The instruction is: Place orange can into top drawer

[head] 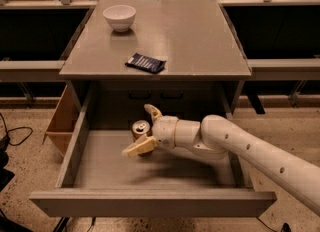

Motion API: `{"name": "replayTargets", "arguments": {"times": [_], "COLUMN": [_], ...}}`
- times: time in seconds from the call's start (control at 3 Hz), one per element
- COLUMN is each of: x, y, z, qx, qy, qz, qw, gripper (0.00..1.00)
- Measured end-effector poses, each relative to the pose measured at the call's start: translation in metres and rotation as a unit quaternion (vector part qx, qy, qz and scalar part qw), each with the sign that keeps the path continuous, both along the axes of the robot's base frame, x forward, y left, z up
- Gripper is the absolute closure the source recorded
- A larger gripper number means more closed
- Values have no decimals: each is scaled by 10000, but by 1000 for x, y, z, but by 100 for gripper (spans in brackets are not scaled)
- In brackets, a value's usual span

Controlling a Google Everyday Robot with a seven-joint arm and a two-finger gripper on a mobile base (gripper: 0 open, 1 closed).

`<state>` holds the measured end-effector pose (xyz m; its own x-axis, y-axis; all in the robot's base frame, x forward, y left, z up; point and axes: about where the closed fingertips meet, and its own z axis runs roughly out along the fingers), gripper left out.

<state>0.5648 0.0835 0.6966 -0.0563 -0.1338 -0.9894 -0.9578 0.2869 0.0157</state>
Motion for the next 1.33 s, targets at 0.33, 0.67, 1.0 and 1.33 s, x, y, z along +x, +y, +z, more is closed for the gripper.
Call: {"name": "replayTargets", "arguments": {"times": [0.33,0.67,1.0,1.33], "x": [-5,-15,-15,-30], "y": [-2,-16,-51,-93], "z": [16,47,87,134], "qx": [-138,-400,-783,-1472], "qy": [-156,-364,-661,-940], "qz": [-109,-199,-306,-159], "qw": [9997,9983,9943,9845], "gripper": [0,0,0,0]}}
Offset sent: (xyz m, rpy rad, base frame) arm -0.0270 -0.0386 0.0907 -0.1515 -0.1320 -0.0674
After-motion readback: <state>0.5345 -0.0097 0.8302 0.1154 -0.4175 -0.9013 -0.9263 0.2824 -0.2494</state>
